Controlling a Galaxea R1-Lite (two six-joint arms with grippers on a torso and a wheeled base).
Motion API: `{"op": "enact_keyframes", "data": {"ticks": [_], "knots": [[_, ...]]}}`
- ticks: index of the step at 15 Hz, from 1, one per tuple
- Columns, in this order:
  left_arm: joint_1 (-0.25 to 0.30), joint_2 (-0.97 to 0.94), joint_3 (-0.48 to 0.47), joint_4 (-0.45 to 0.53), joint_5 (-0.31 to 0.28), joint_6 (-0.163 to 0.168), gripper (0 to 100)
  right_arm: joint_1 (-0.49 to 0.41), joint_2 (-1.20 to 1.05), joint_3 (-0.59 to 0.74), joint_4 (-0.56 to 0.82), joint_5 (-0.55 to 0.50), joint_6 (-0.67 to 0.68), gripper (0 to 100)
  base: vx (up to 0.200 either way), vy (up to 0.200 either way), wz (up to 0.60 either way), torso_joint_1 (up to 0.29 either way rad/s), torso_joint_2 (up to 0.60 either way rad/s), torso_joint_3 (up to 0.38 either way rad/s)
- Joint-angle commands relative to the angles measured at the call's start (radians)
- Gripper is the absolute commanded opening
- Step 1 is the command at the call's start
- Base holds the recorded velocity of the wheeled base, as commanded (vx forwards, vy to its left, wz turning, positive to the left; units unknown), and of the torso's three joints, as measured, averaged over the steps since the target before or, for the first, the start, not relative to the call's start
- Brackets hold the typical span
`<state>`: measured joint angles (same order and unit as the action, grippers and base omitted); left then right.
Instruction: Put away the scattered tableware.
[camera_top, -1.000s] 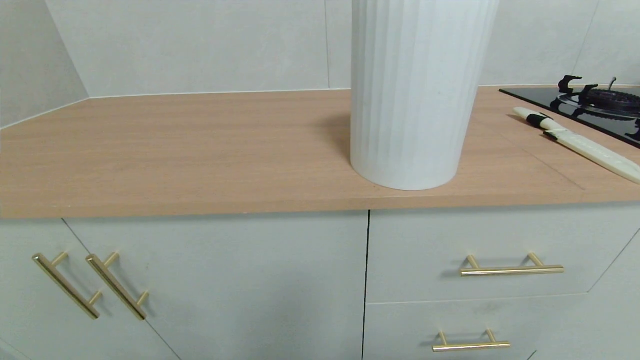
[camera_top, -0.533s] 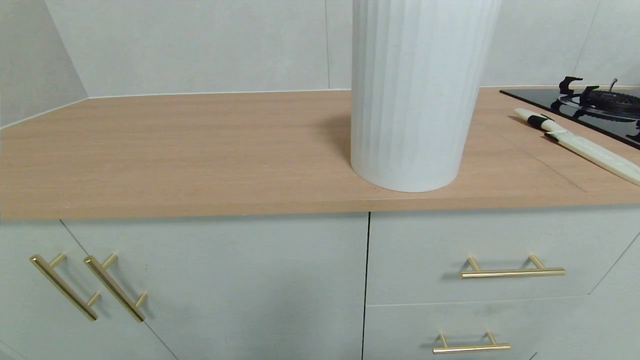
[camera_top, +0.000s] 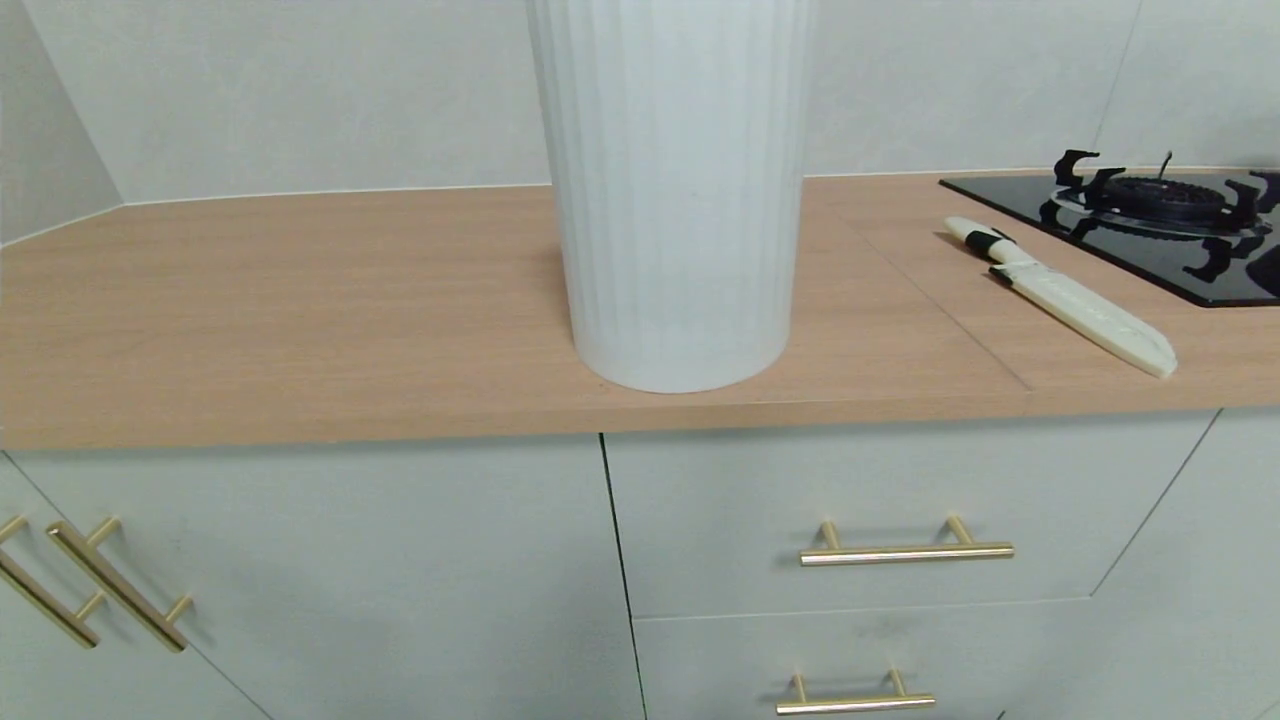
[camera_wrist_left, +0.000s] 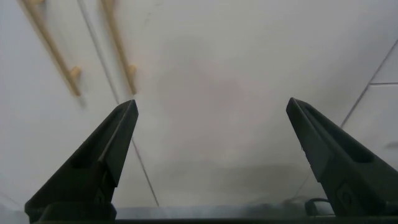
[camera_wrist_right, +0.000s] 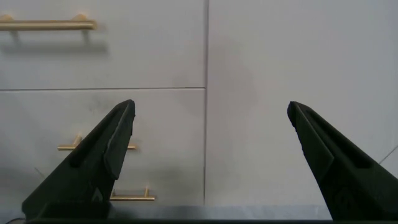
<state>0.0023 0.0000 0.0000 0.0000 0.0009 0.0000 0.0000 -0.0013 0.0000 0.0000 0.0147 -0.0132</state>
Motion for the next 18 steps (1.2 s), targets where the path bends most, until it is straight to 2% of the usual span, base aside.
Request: {"op": "enact_keyframes", "data": {"ticks": [1, 18], "knots": [[0.001, 0.000, 0.000, 0.000, 0.001, 0.000, 100, 0.002, 0.001, 0.000, 0.000, 0.001, -0.001, 100, 0.000, 0.000, 0.00, 0.000, 0.00, 0.000], [0.001, 0.002, 0.000, 0.000, 0.001, 0.000, 100, 0.000, 0.001, 0.000, 0.000, 0.001, -0.001, 100, 0.000, 0.000, 0.00, 0.000, 0.00, 0.000]]}}
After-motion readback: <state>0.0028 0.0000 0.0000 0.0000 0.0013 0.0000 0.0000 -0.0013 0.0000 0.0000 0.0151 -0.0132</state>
